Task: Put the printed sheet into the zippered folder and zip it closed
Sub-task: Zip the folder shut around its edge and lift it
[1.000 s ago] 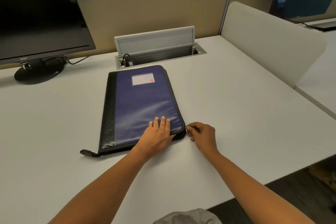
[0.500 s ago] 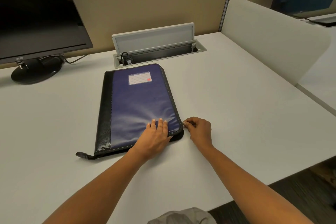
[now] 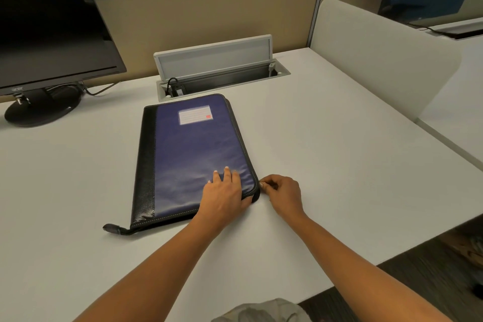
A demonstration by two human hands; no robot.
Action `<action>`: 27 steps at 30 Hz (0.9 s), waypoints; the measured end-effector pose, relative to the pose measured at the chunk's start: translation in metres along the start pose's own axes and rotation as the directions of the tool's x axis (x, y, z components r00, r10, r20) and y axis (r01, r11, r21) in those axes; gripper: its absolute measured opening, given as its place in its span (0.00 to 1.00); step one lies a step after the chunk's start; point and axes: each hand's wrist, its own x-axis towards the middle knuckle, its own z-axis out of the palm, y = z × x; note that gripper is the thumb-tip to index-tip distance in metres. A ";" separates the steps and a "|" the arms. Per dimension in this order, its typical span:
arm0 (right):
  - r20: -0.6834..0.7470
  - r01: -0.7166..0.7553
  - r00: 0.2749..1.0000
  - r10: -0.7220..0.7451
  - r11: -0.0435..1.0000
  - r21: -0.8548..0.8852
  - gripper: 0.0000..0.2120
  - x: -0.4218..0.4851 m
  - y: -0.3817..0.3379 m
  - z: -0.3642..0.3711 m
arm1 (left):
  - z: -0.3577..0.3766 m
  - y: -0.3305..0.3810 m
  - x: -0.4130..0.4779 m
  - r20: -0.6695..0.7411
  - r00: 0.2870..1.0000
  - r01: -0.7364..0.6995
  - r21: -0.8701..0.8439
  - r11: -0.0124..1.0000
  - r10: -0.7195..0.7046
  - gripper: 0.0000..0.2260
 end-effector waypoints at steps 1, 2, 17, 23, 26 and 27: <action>0.005 0.009 1.000 -0.009 1.000 -0.002 0.05 -0.002 0.000 0.001 | 0.002 0.000 0.000 0.003 1.000 0.013 -0.015 1.000 -0.013 0.34; 0.011 0.018 1.000 -0.018 1.000 -0.005 0.05 -0.004 -0.001 0.001 | 0.004 0.000 0.001 0.008 1.000 0.024 -0.022 0.999 -0.024 0.35; 0.073 0.106 0.992 -0.106 0.994 -0.001 0.07 -0.024 -0.012 0.010 | 0.009 -0.022 -0.020 0.036 0.999 0.027 0.013 1.000 -0.027 0.34; 0.040 0.075 0.997 -0.072 0.994 -0.074 0.07 -0.018 -0.015 0.016 | 0.015 -0.024 -0.024 0.027 0.999 0.022 0.027 0.999 -0.022 0.33; 0.037 0.061 0.998 -0.057 0.991 -0.116 0.07 -0.015 -0.018 0.019 | 0.017 -0.025 -0.023 0.041 0.999 0.027 0.042 0.999 -0.028 0.33; 0.035 0.056 0.998 -0.052 0.991 -0.125 0.07 -0.015 -0.019 0.019 | 0.017 -0.025 -0.022 0.046 0.998 0.029 0.043 0.999 -0.031 0.33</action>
